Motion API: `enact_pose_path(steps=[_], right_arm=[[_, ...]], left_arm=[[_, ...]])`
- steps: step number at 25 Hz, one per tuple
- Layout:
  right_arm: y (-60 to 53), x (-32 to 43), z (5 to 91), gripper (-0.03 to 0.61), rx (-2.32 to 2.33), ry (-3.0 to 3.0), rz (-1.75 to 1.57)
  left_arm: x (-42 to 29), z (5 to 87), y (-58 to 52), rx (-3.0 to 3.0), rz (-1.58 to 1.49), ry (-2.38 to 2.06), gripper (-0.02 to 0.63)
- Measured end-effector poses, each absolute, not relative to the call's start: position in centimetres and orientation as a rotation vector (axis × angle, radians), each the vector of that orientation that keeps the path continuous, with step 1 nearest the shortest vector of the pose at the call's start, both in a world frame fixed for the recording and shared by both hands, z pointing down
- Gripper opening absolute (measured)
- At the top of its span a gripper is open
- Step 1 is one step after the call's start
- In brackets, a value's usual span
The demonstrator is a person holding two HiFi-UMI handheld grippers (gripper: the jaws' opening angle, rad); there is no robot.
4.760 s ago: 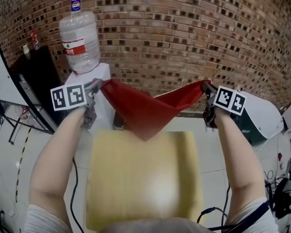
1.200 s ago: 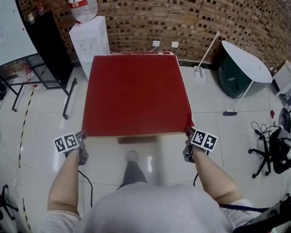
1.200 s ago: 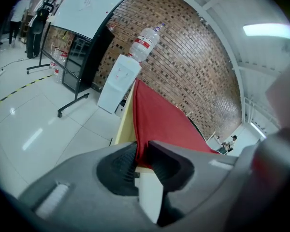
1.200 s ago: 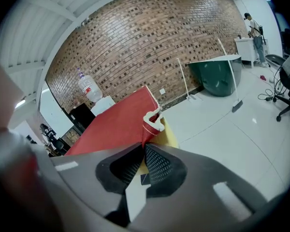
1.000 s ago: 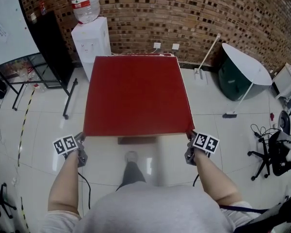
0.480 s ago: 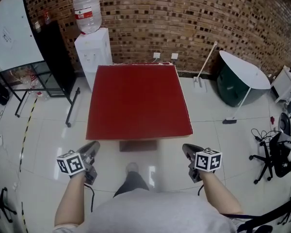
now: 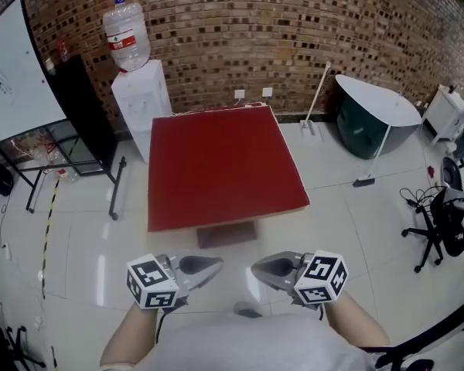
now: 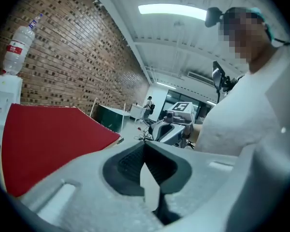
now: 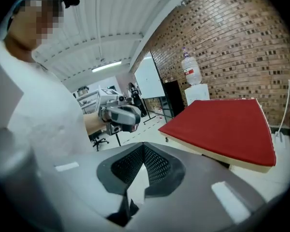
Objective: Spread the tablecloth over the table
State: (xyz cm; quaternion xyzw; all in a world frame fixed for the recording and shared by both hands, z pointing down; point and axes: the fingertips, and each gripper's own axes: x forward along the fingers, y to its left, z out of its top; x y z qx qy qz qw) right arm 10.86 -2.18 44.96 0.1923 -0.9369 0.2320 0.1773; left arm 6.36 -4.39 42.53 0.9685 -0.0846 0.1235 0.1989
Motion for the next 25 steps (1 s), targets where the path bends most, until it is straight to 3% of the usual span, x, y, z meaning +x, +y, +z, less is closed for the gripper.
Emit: enact_pose_path(steps=[13,25], right_arm=[[12.1,-5.7,43.8,-0.002,0.714,-2.757,0.846],[19.6,-8.3,43.3,-0.002,0.821,-2.651,0.862]], left_arm=[[-8.5,43.0,11.3,2.622,0.349,-0.055,0.002],[-12.5,42.2,17.2,2.609,0.300,-0.112,0.002]])
